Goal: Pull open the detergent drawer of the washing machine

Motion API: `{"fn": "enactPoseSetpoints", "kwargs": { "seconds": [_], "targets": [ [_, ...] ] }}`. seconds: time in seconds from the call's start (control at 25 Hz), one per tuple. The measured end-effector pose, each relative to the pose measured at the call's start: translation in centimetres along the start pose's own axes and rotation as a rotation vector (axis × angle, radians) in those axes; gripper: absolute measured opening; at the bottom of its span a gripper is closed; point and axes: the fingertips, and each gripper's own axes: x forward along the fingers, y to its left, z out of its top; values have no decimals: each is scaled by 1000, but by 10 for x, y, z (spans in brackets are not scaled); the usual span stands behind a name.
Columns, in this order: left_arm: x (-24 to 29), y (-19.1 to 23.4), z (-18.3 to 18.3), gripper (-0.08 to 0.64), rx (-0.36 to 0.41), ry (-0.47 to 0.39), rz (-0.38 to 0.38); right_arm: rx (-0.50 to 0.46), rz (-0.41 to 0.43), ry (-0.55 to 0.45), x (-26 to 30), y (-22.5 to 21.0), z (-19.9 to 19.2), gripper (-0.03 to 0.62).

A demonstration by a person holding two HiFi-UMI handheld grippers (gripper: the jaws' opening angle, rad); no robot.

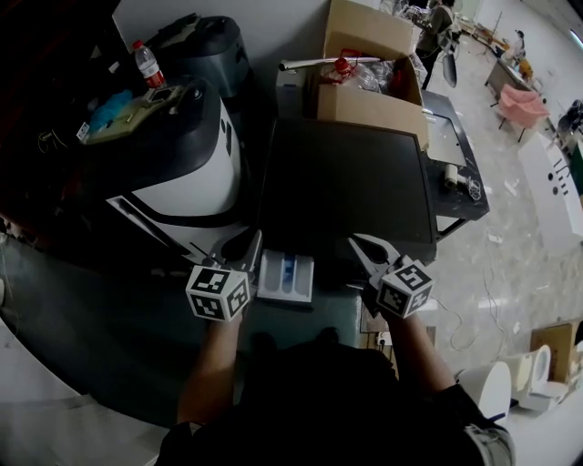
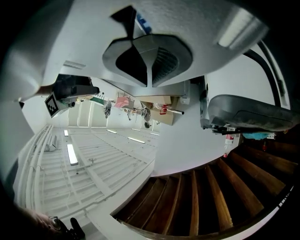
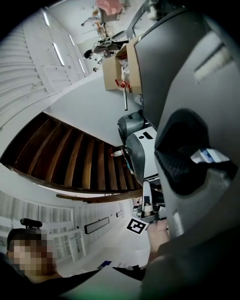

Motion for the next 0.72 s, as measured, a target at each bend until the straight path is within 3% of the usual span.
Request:
{"fn": "enactPoseSetpoints", "kwargs": {
  "seconds": [0.28, 0.72],
  "targets": [
    [0, 6, -2, 38, -5, 1, -29, -43, -7, 25, 13, 13, -6, 2],
    [3, 16, -6, 35, -15, 13, -33, -33, -23, 21, 16, 13, -10, 2]
  ]
}}
